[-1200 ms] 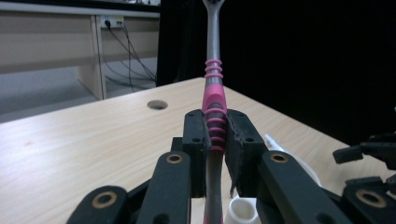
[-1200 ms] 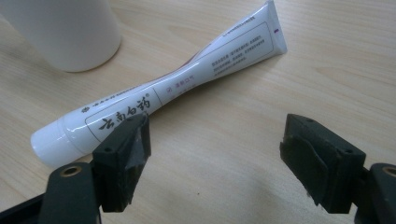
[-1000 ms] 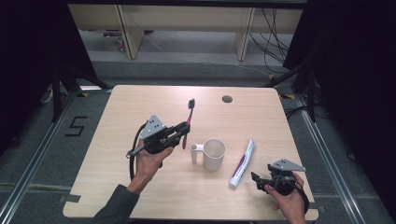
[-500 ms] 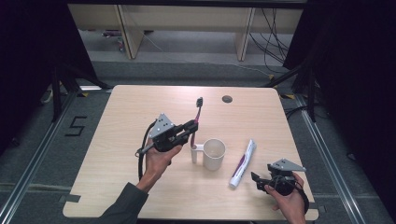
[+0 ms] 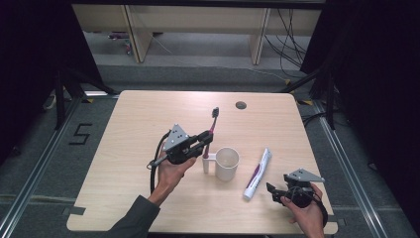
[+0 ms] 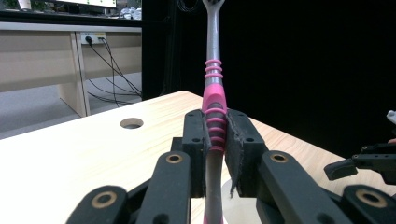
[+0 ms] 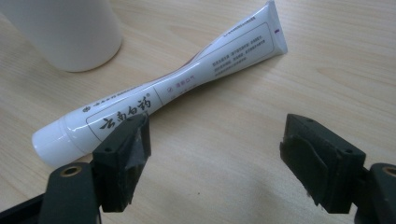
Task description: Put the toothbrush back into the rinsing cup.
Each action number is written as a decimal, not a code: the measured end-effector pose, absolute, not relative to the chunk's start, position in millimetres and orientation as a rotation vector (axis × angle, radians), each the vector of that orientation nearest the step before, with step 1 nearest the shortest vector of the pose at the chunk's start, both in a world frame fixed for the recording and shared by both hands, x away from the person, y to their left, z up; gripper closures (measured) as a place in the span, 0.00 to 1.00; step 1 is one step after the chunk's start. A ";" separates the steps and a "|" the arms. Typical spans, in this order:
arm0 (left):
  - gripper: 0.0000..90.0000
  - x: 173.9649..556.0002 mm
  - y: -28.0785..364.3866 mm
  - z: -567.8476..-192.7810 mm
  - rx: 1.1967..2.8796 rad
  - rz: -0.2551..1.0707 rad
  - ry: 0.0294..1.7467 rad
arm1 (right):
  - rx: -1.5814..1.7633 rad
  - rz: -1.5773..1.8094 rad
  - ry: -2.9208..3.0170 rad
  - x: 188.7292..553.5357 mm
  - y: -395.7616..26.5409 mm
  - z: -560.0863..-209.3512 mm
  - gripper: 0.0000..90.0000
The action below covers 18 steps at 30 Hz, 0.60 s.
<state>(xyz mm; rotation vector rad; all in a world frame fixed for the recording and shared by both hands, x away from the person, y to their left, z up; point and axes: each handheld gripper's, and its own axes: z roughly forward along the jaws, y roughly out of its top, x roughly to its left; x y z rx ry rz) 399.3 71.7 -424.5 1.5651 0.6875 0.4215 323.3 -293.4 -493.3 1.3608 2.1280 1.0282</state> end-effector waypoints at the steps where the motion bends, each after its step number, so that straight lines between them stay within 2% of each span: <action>1: 0.87 399.3 71.7 -424.5 1.565 0.421 0.688 | 1.361 1.028 2.128 323.3 -293.4 -493.3 0.28; 18: 0.87 396.2 72.4 -444.9 1.582 0.422 0.699 | 1.373 1.036 2.134 323.7 -292.5 -494.2 0.28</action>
